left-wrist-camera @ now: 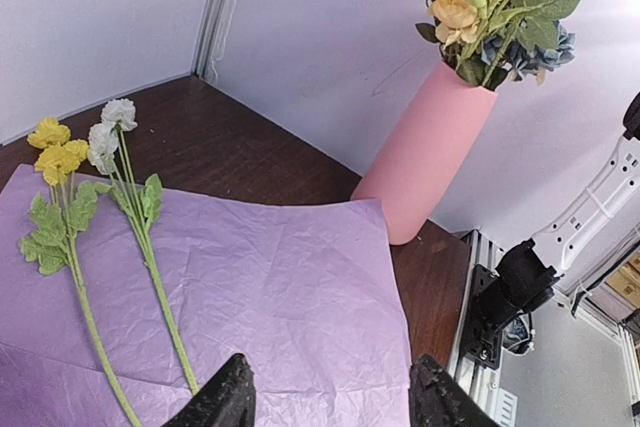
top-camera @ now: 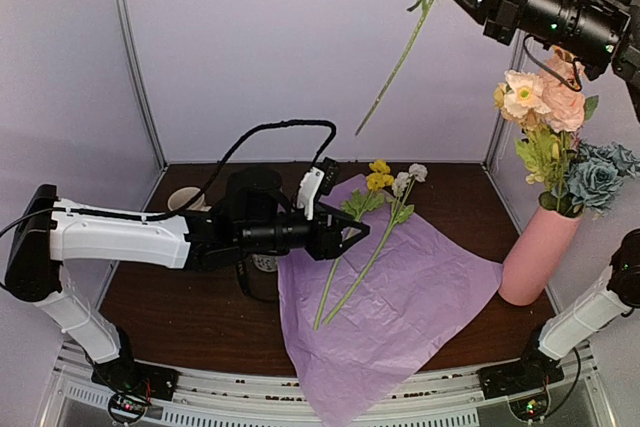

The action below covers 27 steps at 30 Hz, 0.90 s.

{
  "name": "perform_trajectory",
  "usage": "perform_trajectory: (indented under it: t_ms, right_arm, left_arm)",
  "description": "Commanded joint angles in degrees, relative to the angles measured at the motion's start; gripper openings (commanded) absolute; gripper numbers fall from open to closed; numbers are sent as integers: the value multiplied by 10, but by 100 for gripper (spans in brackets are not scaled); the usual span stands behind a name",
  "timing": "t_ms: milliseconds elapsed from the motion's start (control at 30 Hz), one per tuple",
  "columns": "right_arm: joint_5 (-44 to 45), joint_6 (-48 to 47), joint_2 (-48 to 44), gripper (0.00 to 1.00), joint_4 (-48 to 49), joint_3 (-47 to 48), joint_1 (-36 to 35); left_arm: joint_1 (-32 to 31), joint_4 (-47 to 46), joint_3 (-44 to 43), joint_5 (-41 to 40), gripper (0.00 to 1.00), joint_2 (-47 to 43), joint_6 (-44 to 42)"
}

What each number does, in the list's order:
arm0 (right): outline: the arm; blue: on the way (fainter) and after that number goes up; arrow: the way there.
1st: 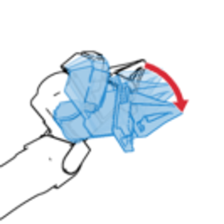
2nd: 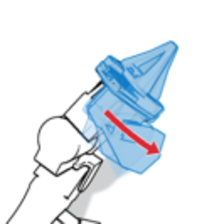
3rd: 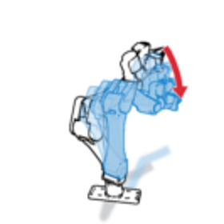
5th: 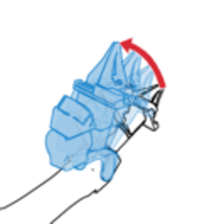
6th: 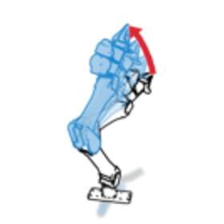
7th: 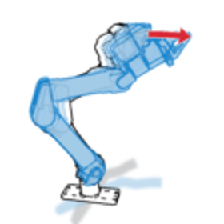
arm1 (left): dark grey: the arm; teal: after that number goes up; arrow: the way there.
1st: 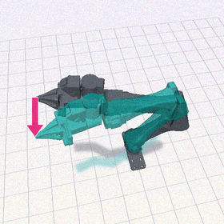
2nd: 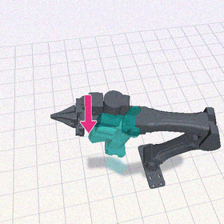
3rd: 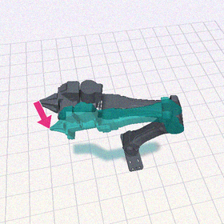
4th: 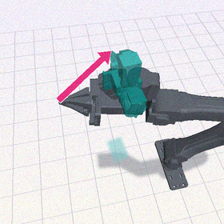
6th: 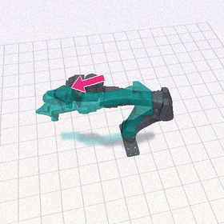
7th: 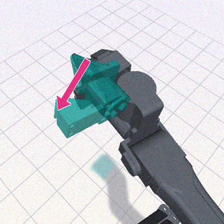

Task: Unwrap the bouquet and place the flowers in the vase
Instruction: Place the fake flower in the vase.

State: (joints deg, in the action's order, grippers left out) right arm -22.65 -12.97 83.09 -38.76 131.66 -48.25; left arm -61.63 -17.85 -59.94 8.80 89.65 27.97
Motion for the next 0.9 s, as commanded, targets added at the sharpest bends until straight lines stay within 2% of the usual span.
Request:
perform_trajectory:
  t_ms: [0,100,200,367,533,633,767,867]
  right_arm:
    - [62,-83,9,0,-11,59,20]
    - [96,-119,26,0,0,104,26]
    - [109,-151,24,0,11,106,31]
    - [193,-195,-5,0,24,59,35]
    - [203,-177,-51,0,15,-6,52]
    - [130,-97,-74,0,-9,-52,103]
    - [-66,9,-105,0,-38,-116,200]
    - [-177,37,-131,0,-46,-174,211]
  left_arm:
    - [-2,-19,-19,4,55,2,6]
    - [-2,-26,-21,11,54,21,11]
    - [-2,-4,-49,31,54,51,10]
    - [-2,9,-72,39,54,64,6]
    - [-2,23,-86,38,54,79,-6]
    - [-2,36,-95,45,53,86,-9]
    - [-2,23,-71,32,53,75,-7]
    - [-2,7,-54,27,53,76,-1]
